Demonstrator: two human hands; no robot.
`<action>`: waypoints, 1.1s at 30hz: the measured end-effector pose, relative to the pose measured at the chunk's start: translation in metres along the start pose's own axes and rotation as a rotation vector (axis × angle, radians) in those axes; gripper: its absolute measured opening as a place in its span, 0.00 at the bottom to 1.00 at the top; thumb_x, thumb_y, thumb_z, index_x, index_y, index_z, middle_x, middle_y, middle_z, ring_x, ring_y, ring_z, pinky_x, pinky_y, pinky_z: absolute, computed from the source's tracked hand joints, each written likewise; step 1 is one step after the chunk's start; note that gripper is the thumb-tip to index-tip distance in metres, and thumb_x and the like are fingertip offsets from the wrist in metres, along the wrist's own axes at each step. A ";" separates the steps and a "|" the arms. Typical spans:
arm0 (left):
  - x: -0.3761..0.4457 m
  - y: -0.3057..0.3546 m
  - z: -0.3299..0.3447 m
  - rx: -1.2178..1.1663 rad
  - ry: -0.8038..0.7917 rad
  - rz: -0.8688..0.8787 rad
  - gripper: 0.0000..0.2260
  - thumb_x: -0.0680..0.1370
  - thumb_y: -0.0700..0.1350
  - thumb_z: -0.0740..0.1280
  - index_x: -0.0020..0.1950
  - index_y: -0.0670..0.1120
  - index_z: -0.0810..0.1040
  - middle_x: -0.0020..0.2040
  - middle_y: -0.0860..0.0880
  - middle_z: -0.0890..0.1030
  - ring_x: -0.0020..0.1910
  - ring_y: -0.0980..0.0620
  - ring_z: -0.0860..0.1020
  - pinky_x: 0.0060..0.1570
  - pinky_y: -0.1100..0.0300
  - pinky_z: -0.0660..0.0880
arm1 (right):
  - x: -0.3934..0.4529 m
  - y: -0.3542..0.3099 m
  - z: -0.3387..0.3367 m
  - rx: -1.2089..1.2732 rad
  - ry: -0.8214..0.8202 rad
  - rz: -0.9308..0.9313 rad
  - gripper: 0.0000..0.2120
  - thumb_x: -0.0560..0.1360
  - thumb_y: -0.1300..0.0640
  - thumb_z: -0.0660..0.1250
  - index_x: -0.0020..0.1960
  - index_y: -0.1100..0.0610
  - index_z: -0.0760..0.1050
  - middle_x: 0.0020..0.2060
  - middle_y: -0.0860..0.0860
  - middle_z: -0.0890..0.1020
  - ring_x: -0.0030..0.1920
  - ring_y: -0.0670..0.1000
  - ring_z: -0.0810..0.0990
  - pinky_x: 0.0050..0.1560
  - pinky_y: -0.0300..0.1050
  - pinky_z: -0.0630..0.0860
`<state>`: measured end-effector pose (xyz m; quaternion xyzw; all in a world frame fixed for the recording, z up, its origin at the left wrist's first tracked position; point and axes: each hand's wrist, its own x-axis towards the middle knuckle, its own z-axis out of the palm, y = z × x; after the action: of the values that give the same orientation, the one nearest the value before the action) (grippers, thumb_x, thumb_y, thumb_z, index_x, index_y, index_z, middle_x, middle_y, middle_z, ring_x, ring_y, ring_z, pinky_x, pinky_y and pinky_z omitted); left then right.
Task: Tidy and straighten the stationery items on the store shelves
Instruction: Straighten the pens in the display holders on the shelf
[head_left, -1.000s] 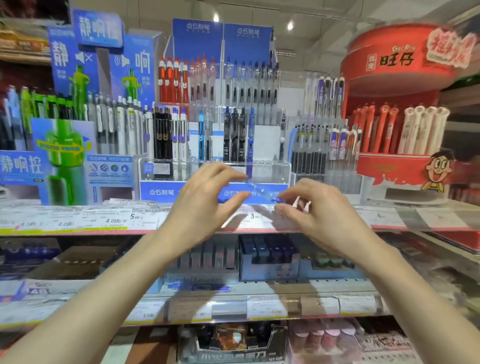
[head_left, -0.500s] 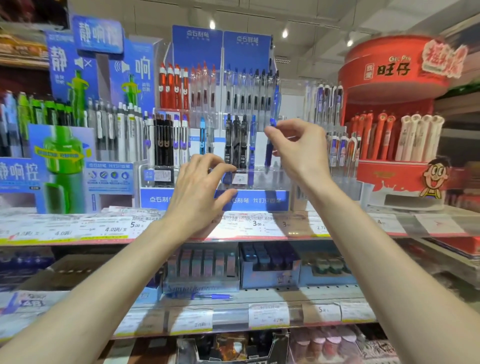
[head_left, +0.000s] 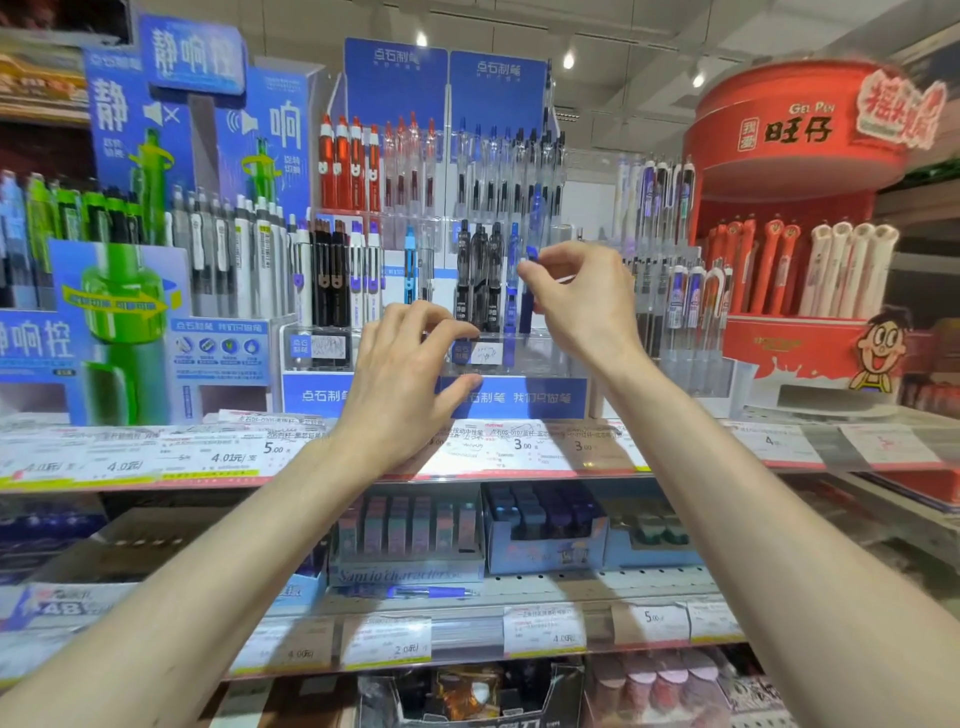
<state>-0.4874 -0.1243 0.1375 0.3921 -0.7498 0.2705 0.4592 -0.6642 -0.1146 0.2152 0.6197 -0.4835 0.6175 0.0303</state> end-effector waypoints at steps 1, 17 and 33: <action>0.000 0.000 0.000 -0.002 0.001 0.001 0.19 0.74 0.54 0.73 0.63 0.50 0.77 0.57 0.50 0.75 0.59 0.46 0.71 0.57 0.54 0.63 | 0.000 0.001 0.000 -0.018 -0.014 0.006 0.11 0.75 0.47 0.70 0.51 0.54 0.84 0.40 0.46 0.85 0.40 0.48 0.85 0.52 0.52 0.82; -0.001 0.000 0.002 -0.017 0.004 0.001 0.19 0.75 0.54 0.72 0.63 0.50 0.76 0.58 0.49 0.75 0.60 0.47 0.70 0.57 0.53 0.63 | -0.006 0.001 -0.010 -0.283 -0.142 -0.003 0.06 0.74 0.56 0.73 0.50 0.56 0.83 0.41 0.48 0.85 0.47 0.48 0.83 0.60 0.50 0.78; -0.021 0.000 -0.014 -0.215 0.050 0.018 0.13 0.77 0.44 0.71 0.61 0.45 0.79 0.58 0.49 0.77 0.60 0.48 0.73 0.62 0.54 0.70 | -0.053 0.008 -0.021 -0.191 -0.065 -0.170 0.17 0.78 0.51 0.67 0.64 0.53 0.75 0.56 0.47 0.82 0.53 0.46 0.80 0.60 0.52 0.77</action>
<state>-0.4756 -0.1065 0.1249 0.3271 -0.7663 0.2021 0.5147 -0.6723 -0.0755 0.1731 0.6722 -0.4868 0.5435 0.1256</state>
